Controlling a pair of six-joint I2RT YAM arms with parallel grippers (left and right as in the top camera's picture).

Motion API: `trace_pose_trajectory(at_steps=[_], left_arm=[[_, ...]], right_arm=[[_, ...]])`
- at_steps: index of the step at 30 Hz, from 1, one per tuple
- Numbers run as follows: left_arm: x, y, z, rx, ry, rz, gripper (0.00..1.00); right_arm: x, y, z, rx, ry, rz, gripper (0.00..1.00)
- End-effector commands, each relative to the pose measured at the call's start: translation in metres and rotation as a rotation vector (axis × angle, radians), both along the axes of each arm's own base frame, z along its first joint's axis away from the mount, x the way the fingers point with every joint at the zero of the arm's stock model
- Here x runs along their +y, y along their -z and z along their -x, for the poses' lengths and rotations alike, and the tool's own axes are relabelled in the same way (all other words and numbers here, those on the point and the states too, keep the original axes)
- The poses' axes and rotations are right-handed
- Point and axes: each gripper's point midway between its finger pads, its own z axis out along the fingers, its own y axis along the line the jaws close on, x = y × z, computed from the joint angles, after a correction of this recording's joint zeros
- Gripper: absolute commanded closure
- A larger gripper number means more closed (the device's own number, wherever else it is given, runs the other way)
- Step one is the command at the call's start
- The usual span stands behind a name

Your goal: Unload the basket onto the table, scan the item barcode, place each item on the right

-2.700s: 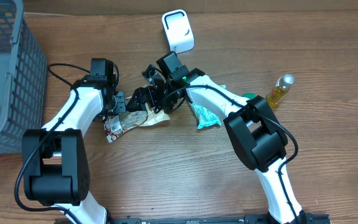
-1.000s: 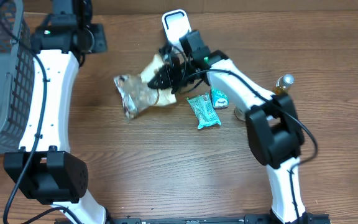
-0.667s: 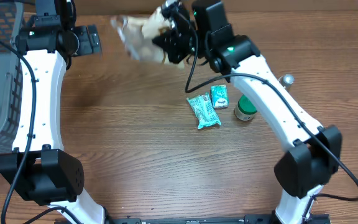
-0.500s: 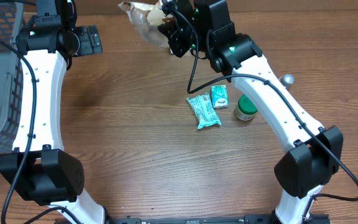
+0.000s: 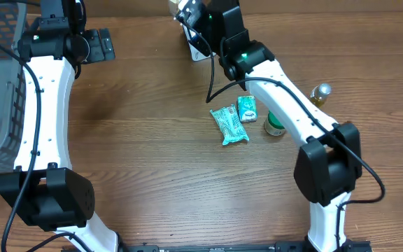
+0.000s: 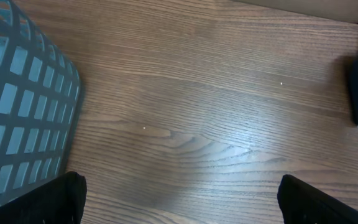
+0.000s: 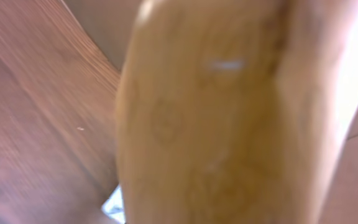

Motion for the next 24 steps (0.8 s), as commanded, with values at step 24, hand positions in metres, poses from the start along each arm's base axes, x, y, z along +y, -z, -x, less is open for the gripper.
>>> trace_pose_trajectory(at_steps=[24], left_arm=[[-0.002, 0.003, -0.003, 0.007, 0.010, -0.008, 0.00]], right_arm=[[0.015, 0.071, -0.014, -0.022, -0.009, 0.215, 0.96]])
